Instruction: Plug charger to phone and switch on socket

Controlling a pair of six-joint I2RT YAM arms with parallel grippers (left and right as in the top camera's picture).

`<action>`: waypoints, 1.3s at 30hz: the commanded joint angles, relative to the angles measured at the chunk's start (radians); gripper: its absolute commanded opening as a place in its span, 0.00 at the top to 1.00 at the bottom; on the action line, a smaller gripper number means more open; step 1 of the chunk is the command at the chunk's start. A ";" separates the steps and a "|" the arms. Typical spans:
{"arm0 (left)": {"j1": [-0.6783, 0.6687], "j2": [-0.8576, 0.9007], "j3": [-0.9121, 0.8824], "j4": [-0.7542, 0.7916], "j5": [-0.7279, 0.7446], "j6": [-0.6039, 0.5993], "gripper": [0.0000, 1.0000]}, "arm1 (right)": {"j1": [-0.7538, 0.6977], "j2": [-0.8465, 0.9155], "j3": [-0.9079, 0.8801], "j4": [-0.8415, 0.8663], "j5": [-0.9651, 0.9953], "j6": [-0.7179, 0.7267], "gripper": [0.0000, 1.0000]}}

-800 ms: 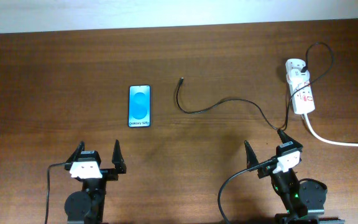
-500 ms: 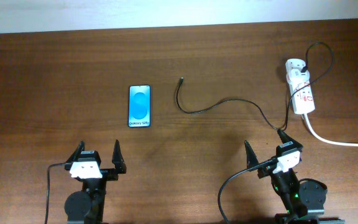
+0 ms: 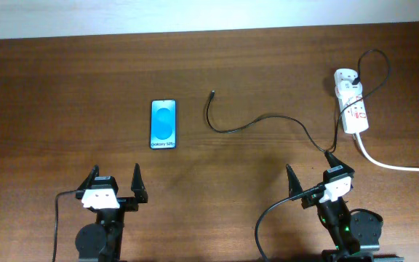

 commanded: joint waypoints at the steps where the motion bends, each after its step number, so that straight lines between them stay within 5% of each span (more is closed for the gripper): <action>1: 0.005 0.000 -0.004 -0.005 0.014 0.016 0.01 | 0.006 -0.006 -0.005 -0.005 -0.010 0.007 0.02; 32: 0.005 0.001 0.003 0.023 0.072 -0.016 0.01 | 0.006 -0.006 -0.005 -0.005 -0.010 0.007 0.02; 39: 0.005 0.229 0.205 0.021 0.071 -0.044 0.01 | 0.006 -0.006 -0.005 -0.005 -0.010 0.007 0.02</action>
